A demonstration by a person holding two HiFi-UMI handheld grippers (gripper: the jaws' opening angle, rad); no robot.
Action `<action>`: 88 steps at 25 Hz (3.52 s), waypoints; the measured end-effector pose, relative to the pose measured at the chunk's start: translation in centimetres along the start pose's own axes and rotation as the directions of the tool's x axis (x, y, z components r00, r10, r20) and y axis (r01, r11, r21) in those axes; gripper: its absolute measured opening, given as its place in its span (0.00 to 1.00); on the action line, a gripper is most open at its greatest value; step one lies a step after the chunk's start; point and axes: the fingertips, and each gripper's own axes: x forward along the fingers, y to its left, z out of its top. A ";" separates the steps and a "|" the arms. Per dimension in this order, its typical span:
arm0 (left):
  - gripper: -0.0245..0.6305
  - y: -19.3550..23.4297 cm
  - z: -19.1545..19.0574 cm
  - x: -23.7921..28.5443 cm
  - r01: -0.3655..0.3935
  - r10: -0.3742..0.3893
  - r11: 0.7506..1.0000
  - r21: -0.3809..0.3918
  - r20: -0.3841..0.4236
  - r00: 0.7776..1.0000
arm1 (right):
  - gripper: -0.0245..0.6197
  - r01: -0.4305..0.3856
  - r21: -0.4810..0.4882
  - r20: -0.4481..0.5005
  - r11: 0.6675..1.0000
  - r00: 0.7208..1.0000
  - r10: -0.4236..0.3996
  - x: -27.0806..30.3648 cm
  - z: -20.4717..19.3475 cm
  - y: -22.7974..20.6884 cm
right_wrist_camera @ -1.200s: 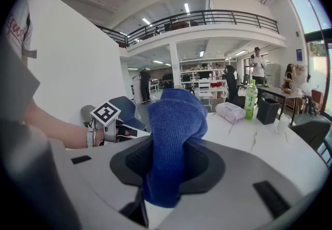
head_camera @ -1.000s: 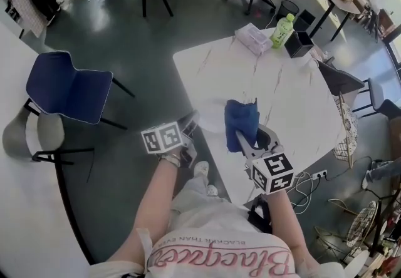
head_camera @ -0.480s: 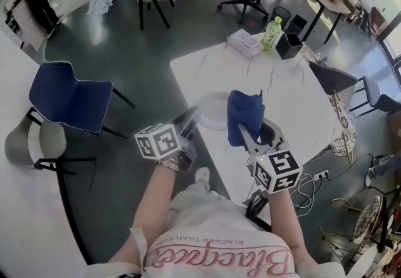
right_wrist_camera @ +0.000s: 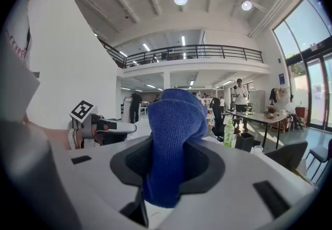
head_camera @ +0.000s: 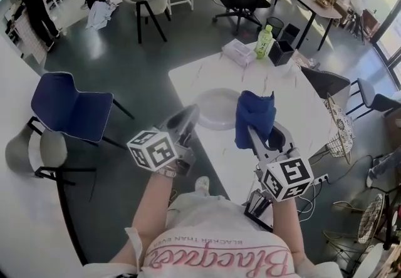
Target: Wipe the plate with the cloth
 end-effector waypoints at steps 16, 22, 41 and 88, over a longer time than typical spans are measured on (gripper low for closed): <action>0.07 -5.4 1.2 -1.1 0.044 -0.056 0.980 0.194 0.055 0.997 | 0.23 -0.139 -0.185 0.070 0.973 0.986 0.154 3.2 5.4 8.3; 0.07 -5.7 1.6 -1.5 0.025 -0.040 0.977 0.214 0.068 0.997 | 0.23 -0.111 -0.237 0.059 0.965 0.990 0.128 4.3 5.6 8.9; 0.07 -5.7 1.8 -1.4 0.044 -0.065 0.979 0.200 0.097 0.993 | 0.23 0.154 -0.097 0.007 0.983 0.988 -0.155 2.4 2.4 -1.0; 0.07 -7.3 1.8 -1.2 0.073 -0.176 0.805 0.589 0.119 0.977 | 0.23 0.205 -0.094 -0.175 0.974 0.960 -0.219 -1.2 -4.3 -5.1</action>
